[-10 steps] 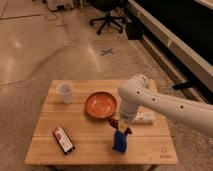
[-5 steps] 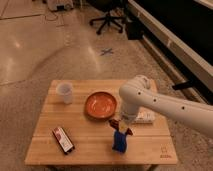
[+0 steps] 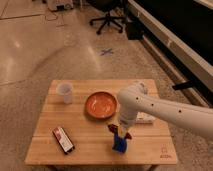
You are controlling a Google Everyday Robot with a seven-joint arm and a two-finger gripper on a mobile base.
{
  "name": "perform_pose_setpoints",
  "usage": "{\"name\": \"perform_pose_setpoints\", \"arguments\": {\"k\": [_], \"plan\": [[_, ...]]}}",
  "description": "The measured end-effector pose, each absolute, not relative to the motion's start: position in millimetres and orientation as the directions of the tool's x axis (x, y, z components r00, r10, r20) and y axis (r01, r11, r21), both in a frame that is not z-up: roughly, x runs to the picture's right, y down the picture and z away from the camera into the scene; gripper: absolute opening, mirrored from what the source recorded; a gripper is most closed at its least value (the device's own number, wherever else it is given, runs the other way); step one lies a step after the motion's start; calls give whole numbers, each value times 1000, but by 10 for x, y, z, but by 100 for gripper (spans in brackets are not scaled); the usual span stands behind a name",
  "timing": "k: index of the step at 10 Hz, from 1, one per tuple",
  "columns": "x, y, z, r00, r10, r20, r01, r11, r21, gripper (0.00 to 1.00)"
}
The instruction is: Place the pepper on the white sponge
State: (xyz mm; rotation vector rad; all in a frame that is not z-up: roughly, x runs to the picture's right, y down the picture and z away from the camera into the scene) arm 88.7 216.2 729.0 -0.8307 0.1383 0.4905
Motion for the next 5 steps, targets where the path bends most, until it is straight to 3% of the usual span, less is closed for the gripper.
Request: {"name": "perform_pose_setpoints", "arguments": {"k": [3, 5], "plan": [[873, 2375, 7400, 884, 359, -298, -460, 565, -685, 14], [874, 2474, 7509, 889, 350, -296, -453, 570, -685, 32]]}}
